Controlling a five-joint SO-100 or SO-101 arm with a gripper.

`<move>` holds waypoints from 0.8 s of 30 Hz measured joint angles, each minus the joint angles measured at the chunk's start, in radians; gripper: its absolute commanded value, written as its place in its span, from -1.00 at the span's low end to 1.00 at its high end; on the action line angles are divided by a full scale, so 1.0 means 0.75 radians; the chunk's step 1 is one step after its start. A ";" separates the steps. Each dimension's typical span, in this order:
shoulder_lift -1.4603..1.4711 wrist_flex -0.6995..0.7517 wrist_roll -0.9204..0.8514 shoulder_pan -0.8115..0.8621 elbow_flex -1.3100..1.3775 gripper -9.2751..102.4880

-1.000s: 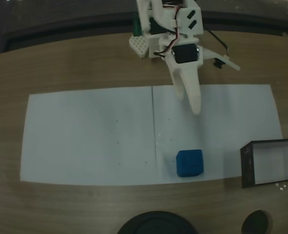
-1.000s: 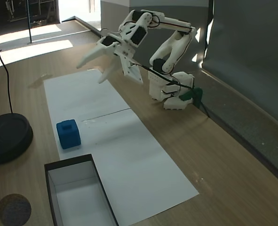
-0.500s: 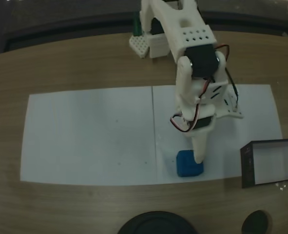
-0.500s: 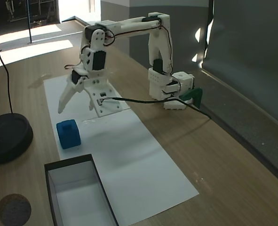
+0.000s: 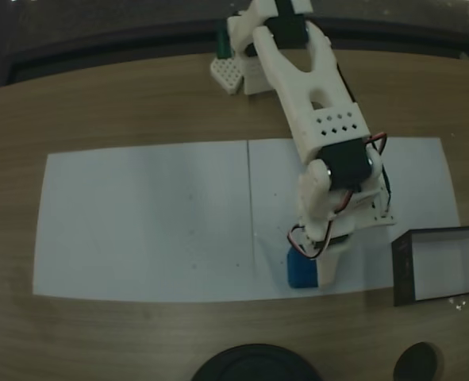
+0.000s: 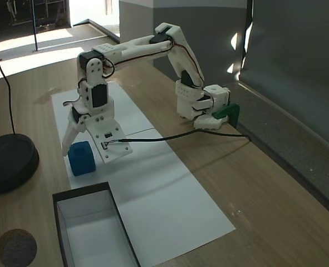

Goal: Grab a blue square and put it in the box.

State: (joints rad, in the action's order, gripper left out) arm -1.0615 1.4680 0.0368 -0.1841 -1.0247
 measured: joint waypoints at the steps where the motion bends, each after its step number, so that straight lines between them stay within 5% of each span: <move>1: 0.022 0.000 -0.002 0.000 0.014 -0.15; 7: 0.125 0.002 -0.004 -0.002 0.112 -0.24; 12: 0.172 -0.010 -0.059 -0.002 0.200 -0.73; 20: 0.207 0.025 -0.076 -0.006 0.295 -0.70; 24: 0.202 0.188 -0.137 -0.067 0.526 -0.69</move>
State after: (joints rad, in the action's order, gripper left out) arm -0.9097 1.6091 -0.0660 -0.2347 -0.6305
